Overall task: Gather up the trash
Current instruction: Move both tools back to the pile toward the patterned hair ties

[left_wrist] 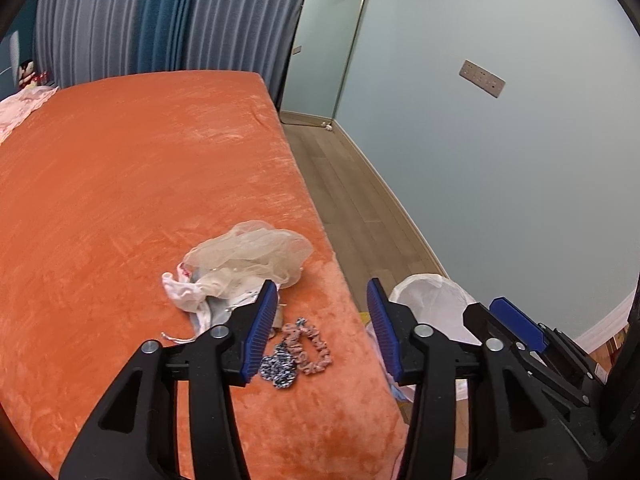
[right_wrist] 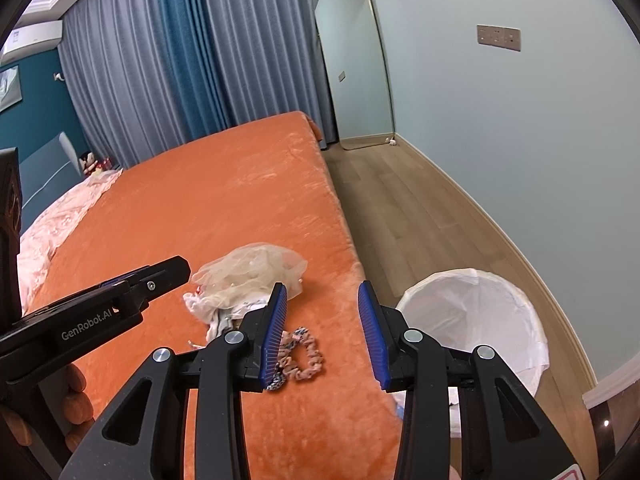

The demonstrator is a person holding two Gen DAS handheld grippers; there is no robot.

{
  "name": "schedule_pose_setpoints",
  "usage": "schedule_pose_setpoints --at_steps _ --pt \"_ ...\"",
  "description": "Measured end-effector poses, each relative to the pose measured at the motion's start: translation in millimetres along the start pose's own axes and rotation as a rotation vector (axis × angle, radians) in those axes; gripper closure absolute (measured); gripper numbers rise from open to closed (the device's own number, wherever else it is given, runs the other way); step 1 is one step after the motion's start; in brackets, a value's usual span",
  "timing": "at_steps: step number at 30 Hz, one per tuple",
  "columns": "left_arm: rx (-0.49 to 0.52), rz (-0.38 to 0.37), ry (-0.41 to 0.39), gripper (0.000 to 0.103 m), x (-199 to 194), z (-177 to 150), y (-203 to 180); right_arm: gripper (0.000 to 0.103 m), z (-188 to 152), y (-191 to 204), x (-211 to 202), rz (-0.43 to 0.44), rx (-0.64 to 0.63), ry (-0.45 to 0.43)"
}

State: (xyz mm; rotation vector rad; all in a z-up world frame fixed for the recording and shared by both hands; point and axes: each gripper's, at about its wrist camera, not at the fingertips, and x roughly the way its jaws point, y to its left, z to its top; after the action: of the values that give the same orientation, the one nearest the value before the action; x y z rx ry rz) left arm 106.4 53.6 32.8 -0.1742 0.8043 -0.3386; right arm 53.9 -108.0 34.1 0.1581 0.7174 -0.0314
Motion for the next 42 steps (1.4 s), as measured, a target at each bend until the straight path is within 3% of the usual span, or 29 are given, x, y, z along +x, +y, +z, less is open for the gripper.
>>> schedule_pose_setpoints --at_steps 12,22,33,42 --pt "-0.107 0.104 0.065 0.047 16.6 -27.7 84.3 0.060 -20.9 34.2 35.7 0.018 -0.021 0.065" --pt "-0.162 0.158 0.177 0.046 59.7 -63.8 137.1 0.060 -55.4 49.7 94.5 0.030 -0.029 0.182" --pt "-0.158 0.136 0.266 0.047 113.7 -83.7 150.2 0.060 -78.5 45.3 155.3 0.020 -0.020 0.282" --pt "-0.162 0.067 0.311 0.047 142.2 -93.5 131.6 0.068 -87.0 38.6 190.9 0.029 -0.010 0.336"
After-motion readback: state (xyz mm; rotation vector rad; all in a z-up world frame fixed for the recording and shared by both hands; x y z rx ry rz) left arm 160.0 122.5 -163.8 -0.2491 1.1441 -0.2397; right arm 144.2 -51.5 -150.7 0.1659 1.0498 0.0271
